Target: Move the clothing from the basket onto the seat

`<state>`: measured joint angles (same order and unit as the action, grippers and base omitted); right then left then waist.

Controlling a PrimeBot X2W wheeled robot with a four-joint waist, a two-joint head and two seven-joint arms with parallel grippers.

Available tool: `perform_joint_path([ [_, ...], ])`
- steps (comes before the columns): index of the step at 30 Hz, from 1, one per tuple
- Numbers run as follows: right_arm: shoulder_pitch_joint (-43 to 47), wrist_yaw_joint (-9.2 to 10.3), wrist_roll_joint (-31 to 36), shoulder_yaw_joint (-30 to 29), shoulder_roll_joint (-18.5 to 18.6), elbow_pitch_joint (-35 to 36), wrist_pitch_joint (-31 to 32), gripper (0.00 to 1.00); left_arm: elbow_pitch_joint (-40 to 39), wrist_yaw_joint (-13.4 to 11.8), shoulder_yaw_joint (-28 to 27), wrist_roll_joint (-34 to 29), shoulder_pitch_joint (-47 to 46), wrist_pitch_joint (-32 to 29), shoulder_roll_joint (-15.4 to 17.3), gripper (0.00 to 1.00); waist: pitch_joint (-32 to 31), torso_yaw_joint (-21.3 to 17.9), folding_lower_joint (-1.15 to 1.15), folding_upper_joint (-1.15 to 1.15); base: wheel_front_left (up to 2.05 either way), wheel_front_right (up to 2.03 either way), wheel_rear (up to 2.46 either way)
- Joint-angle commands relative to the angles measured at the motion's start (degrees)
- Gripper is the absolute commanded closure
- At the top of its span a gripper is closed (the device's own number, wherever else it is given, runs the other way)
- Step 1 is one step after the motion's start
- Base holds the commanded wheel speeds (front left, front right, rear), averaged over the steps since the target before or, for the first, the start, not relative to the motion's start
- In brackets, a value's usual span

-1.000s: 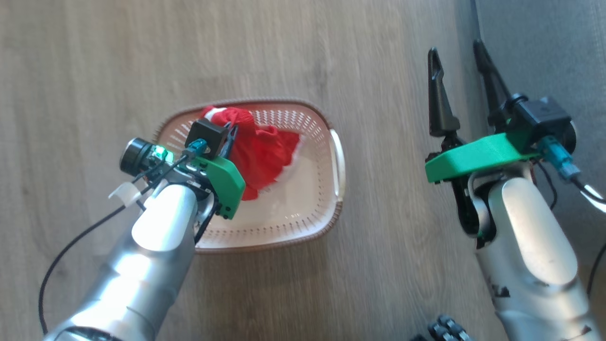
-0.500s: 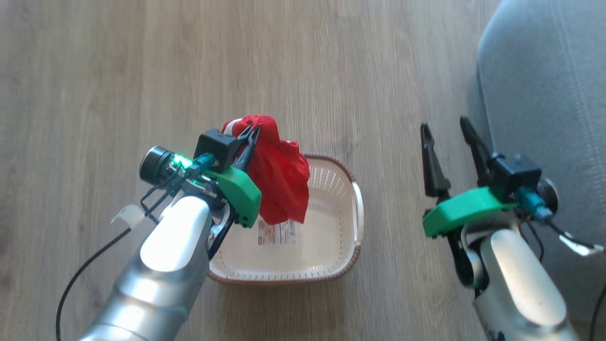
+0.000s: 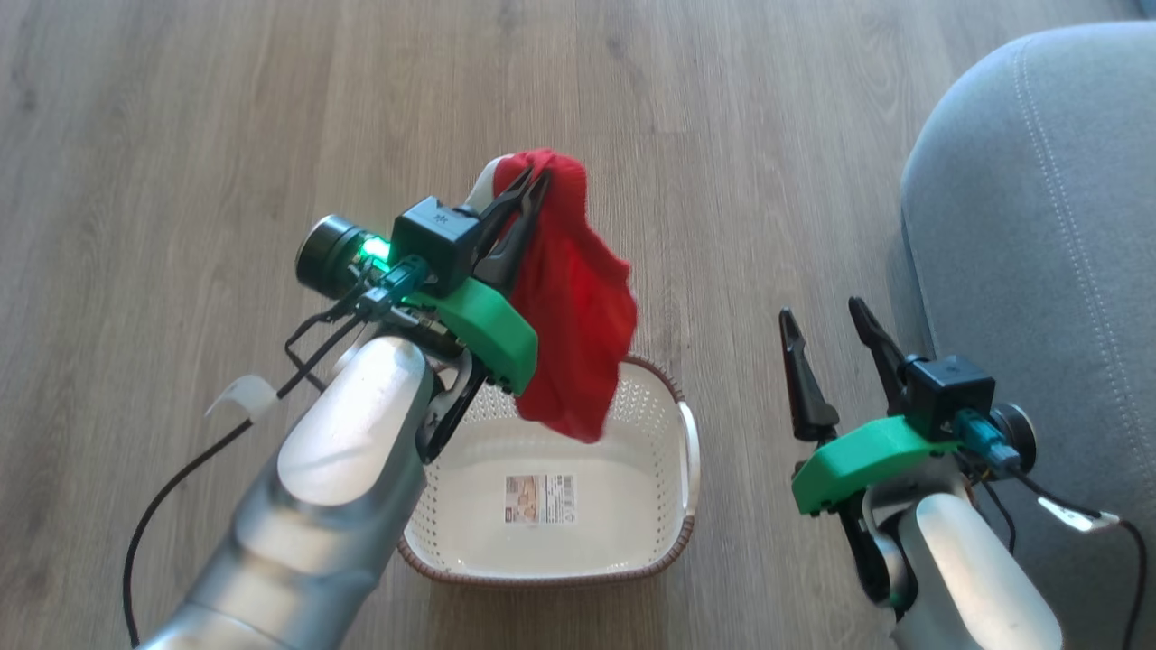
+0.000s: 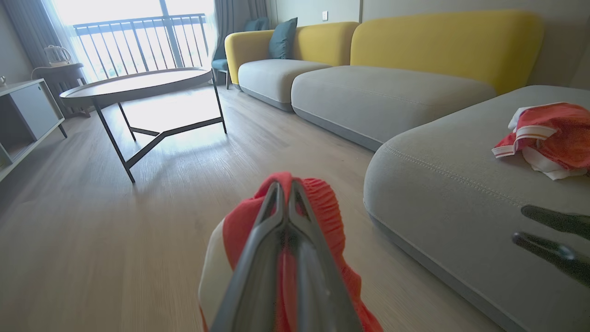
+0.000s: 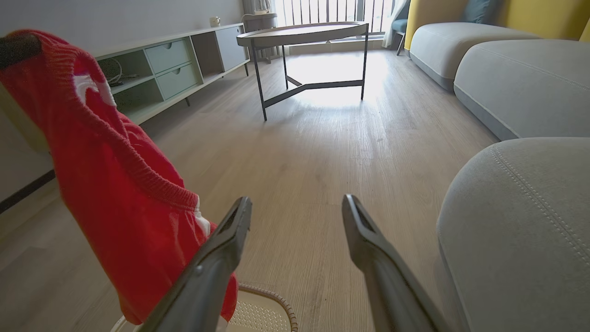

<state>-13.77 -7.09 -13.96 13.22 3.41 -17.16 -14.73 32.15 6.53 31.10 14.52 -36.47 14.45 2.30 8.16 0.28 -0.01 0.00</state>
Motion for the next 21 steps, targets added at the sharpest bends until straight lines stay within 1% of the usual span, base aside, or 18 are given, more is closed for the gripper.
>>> perform_joint_path([
  [1,-0.03,-0.4,-0.48,1.38,-0.53,1.43,-0.27,0.0,-3.07,-0.13,-1.29,0.36,-3.64,0.54,0.58,1.0,-0.84,0.22,0.01,0.0,0.0,0.0,0.0],
  [6,1.07,-0.4,-0.76,1.88,-0.53,1.16,-0.27,0.0,-7.08,-0.3,-0.28,0.48,-5.66,-0.03,0.58,1.0,-2.07,0.44,0.01,0.0,0.0,0.0,0.0],
  [14,1.51,-0.4,-1.23,2.83,-0.53,0.94,-0.27,0.0,-12.1,-0.62,0.87,1.11,-8.49,-3.0,0.58,1.0,-2.7,0.4,0.01,0.0,0.0,0.0,0.0],
  [21,0.53,-0.4,-1.95,5.48,-0.53,1.78,-0.27,0.0,-14.68,-1.46,2.15,1.96,-9.1,-4.36,0.58,1.0,-2.62,0.09,0.01,0.0,0.0,0.0,0.0],
])
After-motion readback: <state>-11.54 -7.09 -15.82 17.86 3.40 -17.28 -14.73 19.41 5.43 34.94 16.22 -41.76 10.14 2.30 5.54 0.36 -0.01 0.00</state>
